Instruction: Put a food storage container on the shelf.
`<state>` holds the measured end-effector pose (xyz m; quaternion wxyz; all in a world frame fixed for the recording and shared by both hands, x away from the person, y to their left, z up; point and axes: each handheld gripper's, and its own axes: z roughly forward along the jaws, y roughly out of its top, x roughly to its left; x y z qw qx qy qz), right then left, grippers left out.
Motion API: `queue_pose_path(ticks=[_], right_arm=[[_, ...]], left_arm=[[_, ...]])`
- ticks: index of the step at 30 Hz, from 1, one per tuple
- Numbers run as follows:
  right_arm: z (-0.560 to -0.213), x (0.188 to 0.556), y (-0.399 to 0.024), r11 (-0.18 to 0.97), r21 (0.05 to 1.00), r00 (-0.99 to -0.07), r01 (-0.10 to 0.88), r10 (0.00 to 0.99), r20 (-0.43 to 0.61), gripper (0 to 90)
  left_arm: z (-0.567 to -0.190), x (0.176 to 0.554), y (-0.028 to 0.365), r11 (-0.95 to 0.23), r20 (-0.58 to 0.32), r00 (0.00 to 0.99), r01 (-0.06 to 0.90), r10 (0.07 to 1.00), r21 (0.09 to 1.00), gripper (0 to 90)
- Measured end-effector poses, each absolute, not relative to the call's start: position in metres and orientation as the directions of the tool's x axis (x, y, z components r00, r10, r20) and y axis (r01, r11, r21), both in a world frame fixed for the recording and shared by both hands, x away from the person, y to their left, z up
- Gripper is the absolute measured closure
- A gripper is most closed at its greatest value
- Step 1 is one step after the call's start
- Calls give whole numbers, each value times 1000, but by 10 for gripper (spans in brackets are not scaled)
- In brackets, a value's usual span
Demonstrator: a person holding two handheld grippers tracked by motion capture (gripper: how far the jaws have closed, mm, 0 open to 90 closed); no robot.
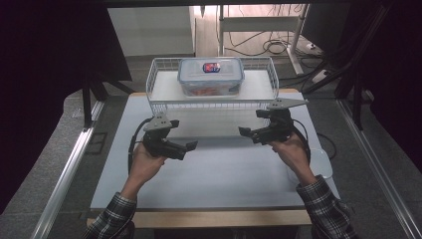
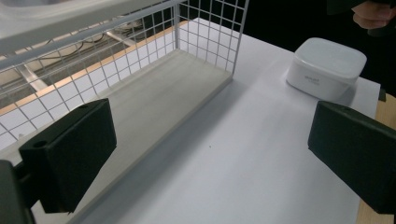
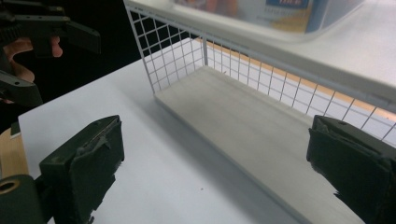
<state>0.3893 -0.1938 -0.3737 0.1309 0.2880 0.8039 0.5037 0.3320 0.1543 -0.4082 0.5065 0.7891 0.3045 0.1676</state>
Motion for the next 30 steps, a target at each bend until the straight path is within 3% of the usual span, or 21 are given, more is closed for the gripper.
queue_pose_path(ticks=[13, 21, 30], right_arm=[[-397, 363, -206, 377, 871, -801, 316, 597, 32, 22], [-413, 346, -208, 370, 866, -802, 338, 594, 59, 22], [-435, 327, -214, 371, 856, -798, 360, 597, 77, 20]], left_arm=[[-434, 307, 154, -334, -13, 750, 310, 661, 890, 5], [-451, 291, 157, -305, -46, 738, 334, 673, 892, 6], [-472, 268, 161, -320, -25, 719, 340, 695, 884, 5]])
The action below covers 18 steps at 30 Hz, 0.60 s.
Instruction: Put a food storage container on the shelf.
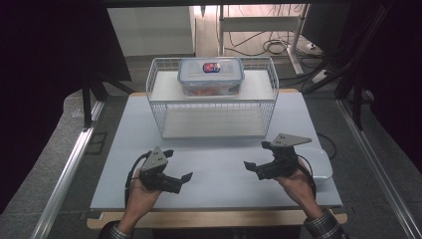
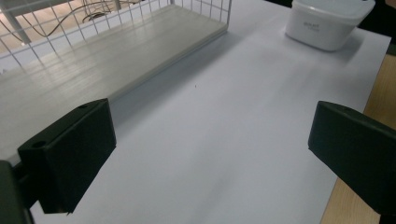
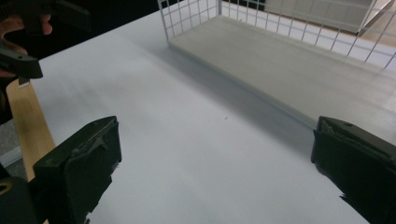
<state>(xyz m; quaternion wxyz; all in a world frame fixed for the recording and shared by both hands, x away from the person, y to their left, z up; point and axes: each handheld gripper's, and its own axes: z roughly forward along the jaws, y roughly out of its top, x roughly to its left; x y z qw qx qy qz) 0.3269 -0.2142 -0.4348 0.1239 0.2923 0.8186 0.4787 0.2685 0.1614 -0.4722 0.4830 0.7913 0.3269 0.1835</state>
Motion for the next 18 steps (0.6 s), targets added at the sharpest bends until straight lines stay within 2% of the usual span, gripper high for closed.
queue_pose_path(ticks=[7, 13, 18], right_arm=[[-451, 307, -211, 400, 852, -801, 338, 598, 37, 20], [-467, 298, -211, 405, 843, -803, 355, 593, 54, 21], [-481, 301, -213, 415, 815, -787, 404, 612, 79, 22]], left_arm=[[-489, 254, 161, -360, 23, 705, 334, 709, 871, 10], [-503, 247, 156, -446, 91, 706, 337, 702, 829, 9], [-509, 247, 160, -431, 71, 700, 354, 711, 830, 6]])
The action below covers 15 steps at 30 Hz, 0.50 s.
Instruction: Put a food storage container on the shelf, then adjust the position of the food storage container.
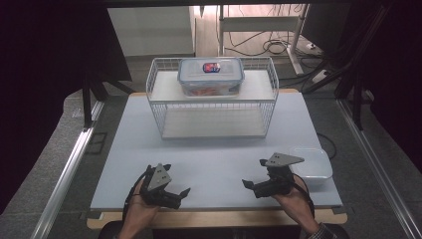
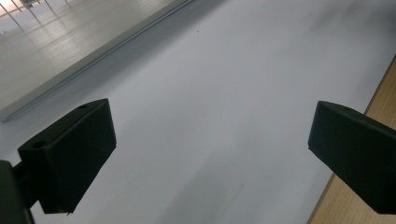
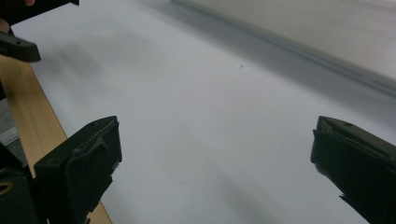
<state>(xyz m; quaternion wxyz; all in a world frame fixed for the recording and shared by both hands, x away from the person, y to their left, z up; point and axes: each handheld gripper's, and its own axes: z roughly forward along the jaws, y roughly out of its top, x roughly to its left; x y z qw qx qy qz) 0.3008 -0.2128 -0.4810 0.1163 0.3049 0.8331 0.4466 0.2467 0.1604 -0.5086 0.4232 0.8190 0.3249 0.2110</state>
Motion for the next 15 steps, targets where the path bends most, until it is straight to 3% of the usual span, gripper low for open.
queue_pose_path(ticks=[12, 15], right_arm=[[-482, 302, -210, 450, 775, -776, 444, 626, 82, 4], [-478, 302, -212, 480, 736, -773, 478, 628, 92, 64]], left_arm=[[-512, 250, 167, -397, 34, 682, 383, 731, 834, 7], [-512, 251, 167, -397, 34, 682, 384, 731, 834, 7]])
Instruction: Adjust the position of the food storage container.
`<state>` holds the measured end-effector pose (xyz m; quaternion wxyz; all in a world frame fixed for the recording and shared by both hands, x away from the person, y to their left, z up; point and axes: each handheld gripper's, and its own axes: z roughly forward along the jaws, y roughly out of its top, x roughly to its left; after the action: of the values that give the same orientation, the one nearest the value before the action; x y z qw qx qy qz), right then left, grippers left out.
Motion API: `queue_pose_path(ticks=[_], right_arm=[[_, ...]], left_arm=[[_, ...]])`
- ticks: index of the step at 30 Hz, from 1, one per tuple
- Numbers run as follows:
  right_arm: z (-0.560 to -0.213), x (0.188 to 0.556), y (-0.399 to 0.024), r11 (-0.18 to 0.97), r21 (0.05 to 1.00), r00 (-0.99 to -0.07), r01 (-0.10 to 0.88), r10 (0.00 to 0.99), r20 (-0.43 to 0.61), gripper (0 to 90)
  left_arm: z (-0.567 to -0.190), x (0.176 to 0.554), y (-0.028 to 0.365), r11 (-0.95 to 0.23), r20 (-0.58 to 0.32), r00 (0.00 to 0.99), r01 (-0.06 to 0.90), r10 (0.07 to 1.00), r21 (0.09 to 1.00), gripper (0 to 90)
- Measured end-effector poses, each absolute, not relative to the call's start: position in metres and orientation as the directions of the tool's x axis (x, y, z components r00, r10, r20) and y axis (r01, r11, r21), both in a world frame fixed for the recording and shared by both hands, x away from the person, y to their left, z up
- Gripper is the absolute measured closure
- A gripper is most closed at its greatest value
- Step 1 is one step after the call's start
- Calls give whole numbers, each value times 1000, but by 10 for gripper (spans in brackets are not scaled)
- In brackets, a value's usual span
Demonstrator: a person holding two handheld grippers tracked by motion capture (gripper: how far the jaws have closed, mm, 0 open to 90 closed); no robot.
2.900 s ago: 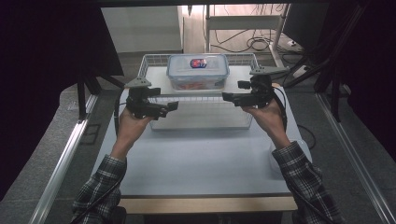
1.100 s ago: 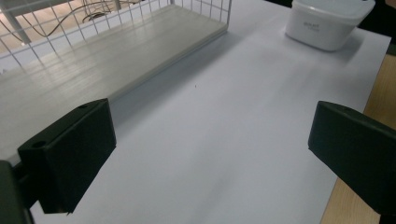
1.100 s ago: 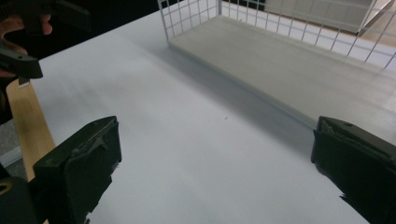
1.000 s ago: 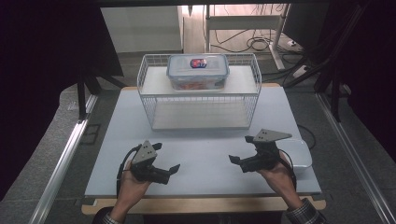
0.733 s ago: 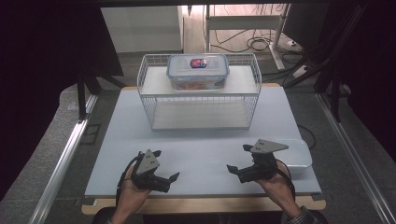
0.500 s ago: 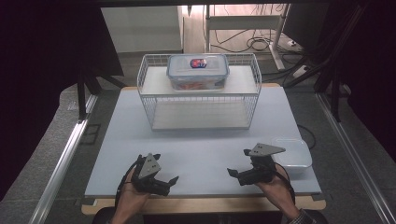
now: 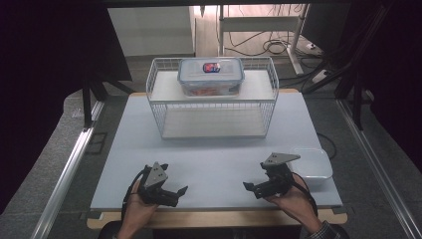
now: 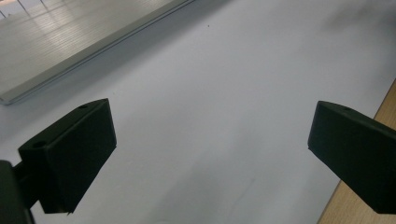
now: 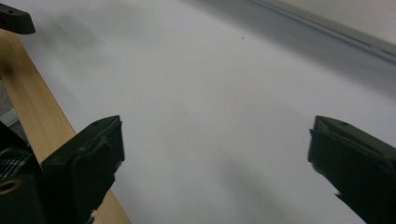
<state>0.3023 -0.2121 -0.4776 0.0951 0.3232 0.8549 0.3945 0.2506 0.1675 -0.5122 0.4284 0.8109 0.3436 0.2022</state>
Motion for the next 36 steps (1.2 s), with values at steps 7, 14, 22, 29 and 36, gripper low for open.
queue_pose_path(ticks=[7, 14, 22, 29, 36], right_arm=[[-466, 305, -231, 458, 753, -726, 473, 687, 39, 406], [-448, 309, -274, 408, 788, -663, 461, 749, -1, 773], [-439, 313, -329, 334, 797, -538, 503, 843, -14, 898], [-434, 312, -377, 255, 806, -375, 534, 926, -44, 898], [-447, 318, -406, 217, 784, -302, 582, 953, -40, 898]], left_arm=[[-512, 251, 168, -390, 29, 678, 386, 735, 836, 8], [-513, 252, 169, -387, 23, 677, 393, 736, 834, 9], [-514, 254, 169, -388, 20, 674, 400, 738, 830, 11], [-515, 255, 168, -393, 15, 681, 405, 733, 826, 20], [-515, 255, 169, -393, 19, 676, 405, 737, 825, 22]])
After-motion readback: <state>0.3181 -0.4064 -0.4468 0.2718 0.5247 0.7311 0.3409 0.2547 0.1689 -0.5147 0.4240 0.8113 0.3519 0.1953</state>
